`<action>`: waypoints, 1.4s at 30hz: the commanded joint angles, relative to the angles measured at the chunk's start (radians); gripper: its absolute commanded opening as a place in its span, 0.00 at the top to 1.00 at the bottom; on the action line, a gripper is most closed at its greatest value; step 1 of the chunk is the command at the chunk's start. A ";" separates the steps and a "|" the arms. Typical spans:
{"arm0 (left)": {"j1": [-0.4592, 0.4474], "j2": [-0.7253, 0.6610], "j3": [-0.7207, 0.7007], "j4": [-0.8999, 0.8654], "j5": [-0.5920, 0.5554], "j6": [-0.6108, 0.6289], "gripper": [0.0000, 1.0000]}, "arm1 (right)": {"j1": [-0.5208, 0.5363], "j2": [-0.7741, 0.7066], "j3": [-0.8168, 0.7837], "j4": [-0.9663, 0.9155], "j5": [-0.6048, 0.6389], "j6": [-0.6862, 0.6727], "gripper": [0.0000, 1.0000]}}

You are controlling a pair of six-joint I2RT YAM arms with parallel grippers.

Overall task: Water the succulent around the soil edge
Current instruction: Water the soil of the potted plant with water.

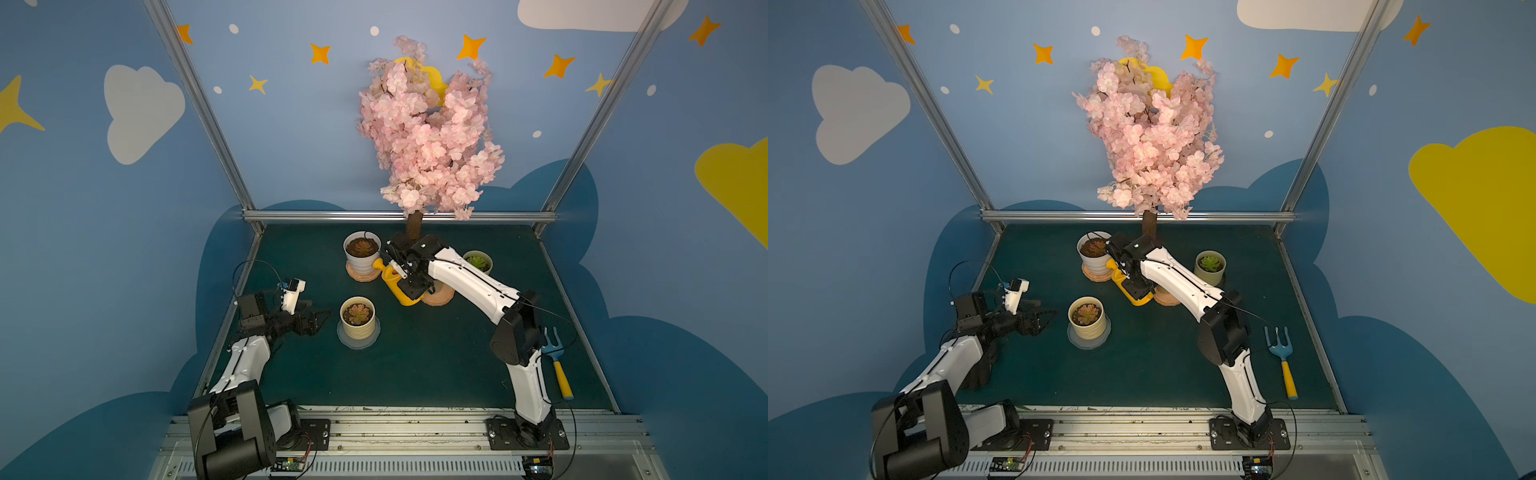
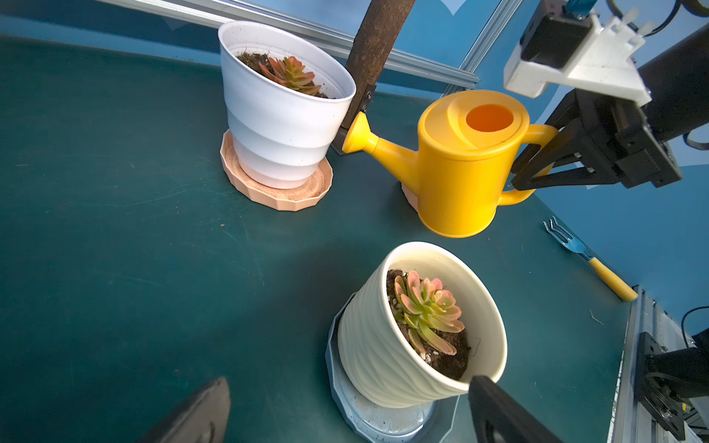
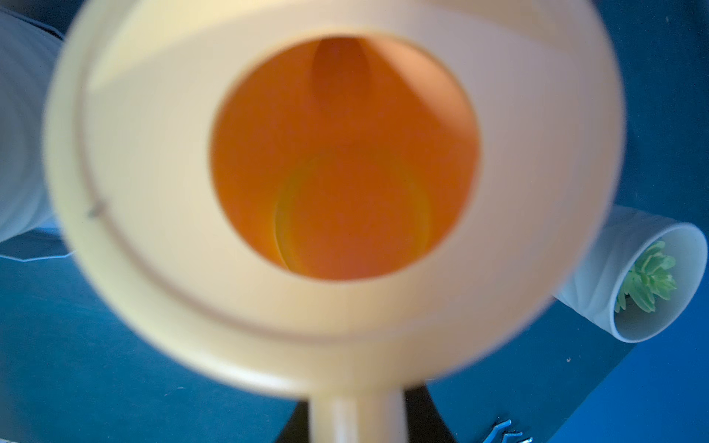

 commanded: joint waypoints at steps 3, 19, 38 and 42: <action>-0.001 -0.017 -0.014 0.005 0.013 0.002 0.00 | -0.005 0.005 0.034 -0.020 0.012 -0.004 1.00; -0.001 -0.017 -0.013 0.006 0.013 0.002 0.00 | -0.005 0.015 0.041 -0.020 0.011 -0.004 1.00; -0.001 -0.013 -0.012 0.006 0.013 0.001 0.00 | -0.006 0.019 0.051 -0.022 0.006 -0.005 1.00; -0.001 -0.012 -0.011 0.006 0.013 0.001 0.00 | -0.006 0.018 0.051 -0.022 0.005 -0.006 1.00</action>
